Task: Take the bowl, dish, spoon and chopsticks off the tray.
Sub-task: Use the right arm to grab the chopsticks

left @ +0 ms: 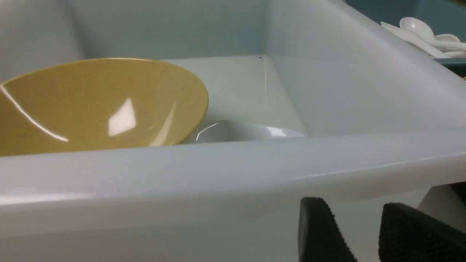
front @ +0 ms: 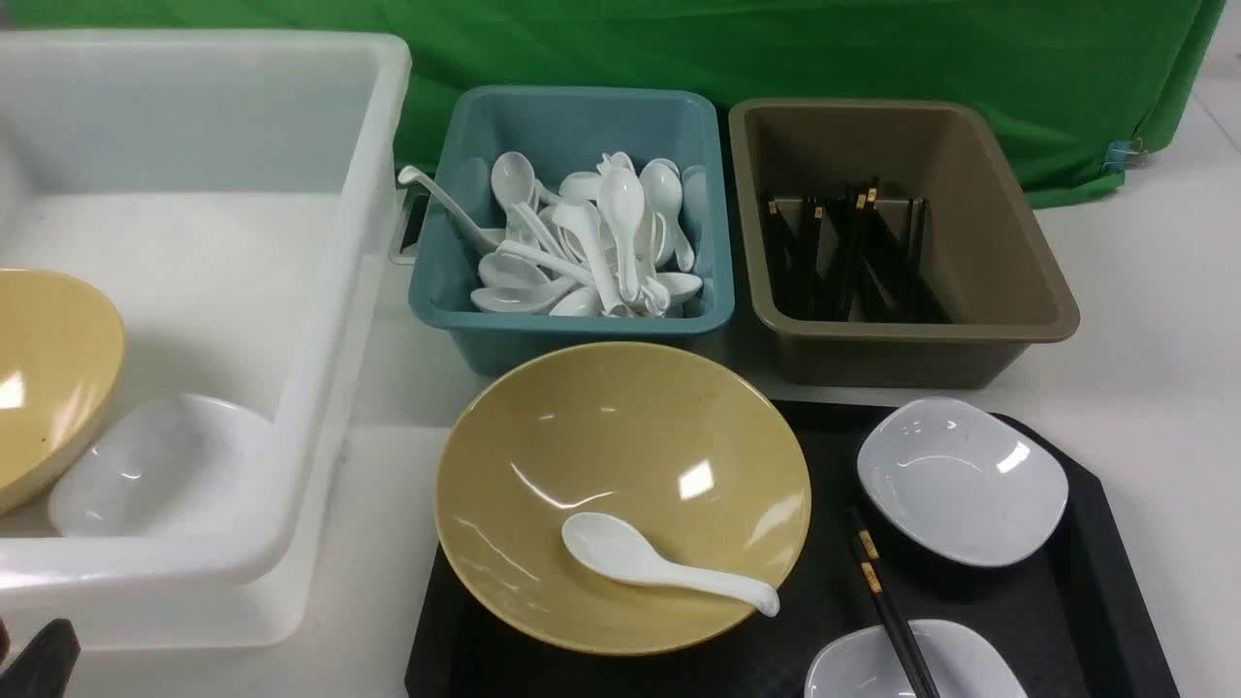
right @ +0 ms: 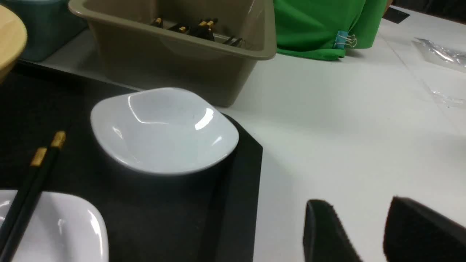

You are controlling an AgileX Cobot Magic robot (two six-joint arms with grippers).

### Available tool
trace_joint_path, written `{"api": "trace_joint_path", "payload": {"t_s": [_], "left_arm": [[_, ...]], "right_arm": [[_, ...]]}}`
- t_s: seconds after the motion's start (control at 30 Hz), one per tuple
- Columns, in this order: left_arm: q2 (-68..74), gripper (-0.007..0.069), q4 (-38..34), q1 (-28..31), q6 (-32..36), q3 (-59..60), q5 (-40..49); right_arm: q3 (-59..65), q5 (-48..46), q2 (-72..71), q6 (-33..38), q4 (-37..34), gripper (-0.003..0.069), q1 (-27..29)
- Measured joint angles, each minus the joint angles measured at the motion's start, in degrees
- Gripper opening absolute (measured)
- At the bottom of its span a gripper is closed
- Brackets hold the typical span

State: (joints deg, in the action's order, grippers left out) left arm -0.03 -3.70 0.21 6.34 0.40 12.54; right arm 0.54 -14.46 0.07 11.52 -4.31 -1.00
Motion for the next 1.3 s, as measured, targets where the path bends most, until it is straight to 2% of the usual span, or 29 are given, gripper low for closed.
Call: {"api": "trace_joint_path", "payload": {"t_s": [0.7,0.83,0.87,0.97,1.17,1.3], "left_arm": [[0.0,0.0227,1.31,0.0,-0.16,0.0,-0.13],[0.0,0.0227,-3.7,0.0,-2.77,0.0,-2.61],[0.0,0.0227,-9.9,0.0,-5.77,0.0,-5.38],[0.0,0.0227,-15.46,0.0,-8.43,0.0,-10.26],[0.0,0.0227,-18.72,0.0,-10.99,0.0,-27.18],[0.0,0.0227,-18.84,0.0,-13.39,0.0,-39.01]], "right_arm": [[0.0,0.01,0.0,0.0,0.0,0.0243,0.0],[0.0,0.01,0.0,0.0,0.0,0.0243,0.0],[0.0,0.01,0.0,0.0,0.0,0.0243,0.0],[0.0,0.01,0.0,0.0,0.0,0.0243,0.0],[0.0,1.54,0.0,-1.17,-1.32,0.0243,0.0],[0.06,11.2,0.0,-12.98,-10.08,0.0243,-0.47]]}}
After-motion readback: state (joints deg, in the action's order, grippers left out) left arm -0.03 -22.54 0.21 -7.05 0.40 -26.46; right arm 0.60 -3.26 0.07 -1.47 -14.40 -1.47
